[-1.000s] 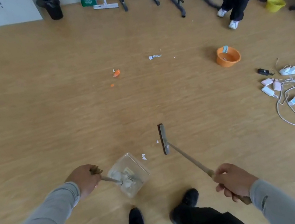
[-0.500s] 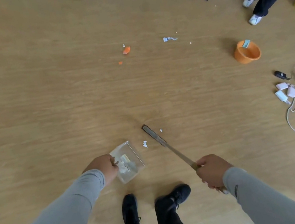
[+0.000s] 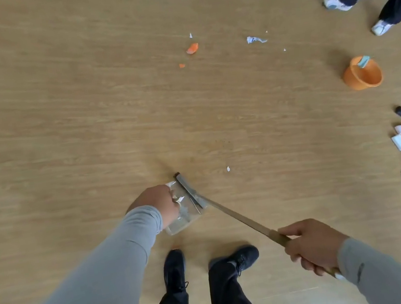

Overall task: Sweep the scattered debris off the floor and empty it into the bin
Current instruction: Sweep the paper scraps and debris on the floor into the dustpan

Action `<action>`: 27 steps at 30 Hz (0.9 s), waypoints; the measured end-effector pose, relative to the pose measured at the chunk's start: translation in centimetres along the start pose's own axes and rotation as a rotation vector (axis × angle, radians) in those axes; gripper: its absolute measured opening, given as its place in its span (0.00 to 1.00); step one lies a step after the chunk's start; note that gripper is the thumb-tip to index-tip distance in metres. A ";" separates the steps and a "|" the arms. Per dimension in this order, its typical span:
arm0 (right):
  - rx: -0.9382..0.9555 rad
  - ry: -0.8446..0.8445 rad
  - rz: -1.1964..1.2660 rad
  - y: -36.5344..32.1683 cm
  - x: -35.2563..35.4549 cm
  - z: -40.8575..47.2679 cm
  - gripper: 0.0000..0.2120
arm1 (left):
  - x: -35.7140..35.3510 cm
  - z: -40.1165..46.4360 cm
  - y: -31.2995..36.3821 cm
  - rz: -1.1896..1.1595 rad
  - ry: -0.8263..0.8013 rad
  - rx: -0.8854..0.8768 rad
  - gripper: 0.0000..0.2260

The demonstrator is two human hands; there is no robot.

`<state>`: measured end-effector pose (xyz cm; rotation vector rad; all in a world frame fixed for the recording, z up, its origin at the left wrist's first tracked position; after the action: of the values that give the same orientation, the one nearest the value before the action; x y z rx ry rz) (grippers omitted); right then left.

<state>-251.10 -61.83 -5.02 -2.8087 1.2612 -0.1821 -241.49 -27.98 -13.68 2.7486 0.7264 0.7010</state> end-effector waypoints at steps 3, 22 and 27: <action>0.008 0.034 -0.096 0.4 0.6 -1.1 0.28 | 0.4 0.0 -0.7 -0.023 0.008 -0.012 0.10; 0.084 0.064 0.200 6.1 3.2 -3.5 0.27 | -1.1 -1.5 0.1 0.015 0.032 0.008 0.10; 0.106 0.133 0.249 7.7 6.5 -4.1 0.27 | -1.2 -1.2 4.0 0.044 0.022 -0.023 0.10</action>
<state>-253.05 -71.81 -1.14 -2.5595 1.5649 -0.4146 -241.38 -31.92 -11.89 2.7483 0.6602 0.7448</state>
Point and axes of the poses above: each hand's wrist, its own z-axis towards the middle knuckle, its own x-axis out of the back of the hand, y = z × x, the point moved 10 cm from there along z, towards the middle knuckle, and after that the axes turned 14 degrees about -y, right-handed, at the moved point
